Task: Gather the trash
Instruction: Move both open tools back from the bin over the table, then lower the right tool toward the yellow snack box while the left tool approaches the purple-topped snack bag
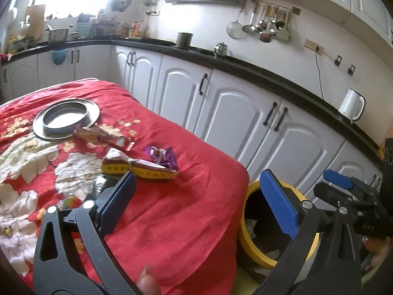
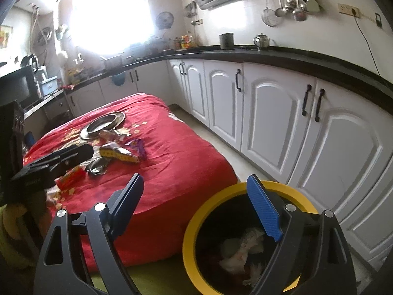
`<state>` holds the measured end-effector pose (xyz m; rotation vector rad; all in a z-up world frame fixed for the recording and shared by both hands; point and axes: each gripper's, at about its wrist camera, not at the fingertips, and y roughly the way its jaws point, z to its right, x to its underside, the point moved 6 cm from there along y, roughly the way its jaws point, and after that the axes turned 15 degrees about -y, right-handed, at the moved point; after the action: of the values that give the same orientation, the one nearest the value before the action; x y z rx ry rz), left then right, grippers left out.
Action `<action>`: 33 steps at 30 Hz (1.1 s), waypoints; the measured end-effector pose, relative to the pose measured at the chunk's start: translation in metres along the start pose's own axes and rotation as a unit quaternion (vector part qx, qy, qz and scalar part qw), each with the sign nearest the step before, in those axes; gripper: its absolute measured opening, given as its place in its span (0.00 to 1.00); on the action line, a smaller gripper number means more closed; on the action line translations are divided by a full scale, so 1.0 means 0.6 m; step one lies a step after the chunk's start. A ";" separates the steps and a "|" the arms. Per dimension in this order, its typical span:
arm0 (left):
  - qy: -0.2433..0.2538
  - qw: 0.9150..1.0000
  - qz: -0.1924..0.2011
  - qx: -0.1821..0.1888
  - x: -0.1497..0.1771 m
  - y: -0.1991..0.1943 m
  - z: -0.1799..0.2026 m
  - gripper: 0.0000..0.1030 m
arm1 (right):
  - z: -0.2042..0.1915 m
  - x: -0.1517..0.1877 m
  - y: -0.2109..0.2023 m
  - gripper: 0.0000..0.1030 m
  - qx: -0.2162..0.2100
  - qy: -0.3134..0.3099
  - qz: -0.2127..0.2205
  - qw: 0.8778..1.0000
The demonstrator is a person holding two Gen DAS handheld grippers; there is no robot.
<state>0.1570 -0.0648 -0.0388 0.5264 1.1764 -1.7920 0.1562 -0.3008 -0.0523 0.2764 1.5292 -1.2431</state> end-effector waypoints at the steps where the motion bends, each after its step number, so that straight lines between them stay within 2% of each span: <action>1: -0.004 1.000 0.004 -0.002 -0.005 -0.003 -0.006 0.89 | -0.006 -0.004 0.000 0.81 -0.001 -0.004 0.002 1.000; 15: -0.040 0.998 0.036 -0.028 -0.041 -0.029 -0.070 0.89 | -0.083 -0.035 0.014 0.81 -0.041 -0.045 0.014 0.998; 22: -0.060 0.996 0.046 -0.042 -0.057 -0.033 -0.108 0.89 | -0.133 -0.048 0.043 0.81 -0.076 -0.071 0.006 0.994; 33: -0.101 0.991 0.052 -0.070 -0.078 -0.032 -0.172 0.89 | -0.198 -0.057 0.097 0.80 -0.107 -0.122 -0.008 0.987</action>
<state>0.1519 0.0500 -0.0420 0.3109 1.1052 -1.6188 0.1421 -0.1666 -0.0729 -0.0280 1.4388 -1.0715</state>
